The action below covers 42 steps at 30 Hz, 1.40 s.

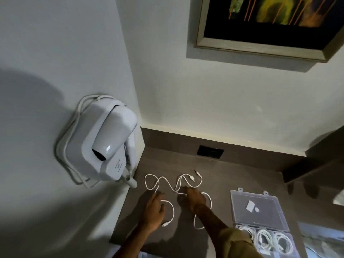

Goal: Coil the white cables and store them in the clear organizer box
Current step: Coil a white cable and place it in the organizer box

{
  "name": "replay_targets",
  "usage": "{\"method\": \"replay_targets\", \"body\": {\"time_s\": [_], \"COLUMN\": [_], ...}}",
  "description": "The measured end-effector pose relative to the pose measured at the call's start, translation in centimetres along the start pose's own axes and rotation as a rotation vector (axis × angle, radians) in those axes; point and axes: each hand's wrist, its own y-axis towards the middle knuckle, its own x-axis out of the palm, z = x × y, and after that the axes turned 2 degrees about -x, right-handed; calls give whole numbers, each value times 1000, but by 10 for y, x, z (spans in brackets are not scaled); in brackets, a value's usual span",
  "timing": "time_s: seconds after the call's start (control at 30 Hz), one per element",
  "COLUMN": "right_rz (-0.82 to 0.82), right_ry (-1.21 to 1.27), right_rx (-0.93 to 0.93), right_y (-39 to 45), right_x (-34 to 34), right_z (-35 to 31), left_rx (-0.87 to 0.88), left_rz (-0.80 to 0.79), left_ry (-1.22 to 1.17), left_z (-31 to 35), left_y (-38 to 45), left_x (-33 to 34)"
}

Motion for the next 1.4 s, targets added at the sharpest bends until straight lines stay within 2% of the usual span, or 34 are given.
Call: {"method": "replay_targets", "body": {"time_s": [0.13,0.4,0.53,0.6,0.73,0.8,0.9,1.0,1.17,1.27,1.4], "right_rz": [111,267,271,319,408,457,511,491,366,304,307], "right_ry": [-29,369,542,576,606,616,656,660,566,501,379], "right_rx": [-52,-459,-499,-484,-479,-480,-422,-373,-316,-352,-401], "right_y": [5,-23,-38,-42,-47,-46,-45,-45,-62,-87,-122], "right_x": [-14,-87,-119,-132,-154,-161,-163,-159,-132,-112,-109], "right_z": [-3,4,6,13,27,32,40,46,49,45,34], "left_rx": [42,233,246,208,165,132,90,108,204,243,291], "left_rz": [38,-23,115,102,-100,-283,-572,-662,-470,-278,-33], "left_ry": [-50,-245,-312,-410,-621,-777,-1135,-1398,-1564,-1545,-1474], "left_z": [5,49,66,74,93,102,115,133,164,181,198], "left_y": [19,55,61,57,39,26,5,-12,-8,3,10], "left_x": [-12,-10,-7,-14,-34,-40,-42,-37,-34,-41,-44]}}
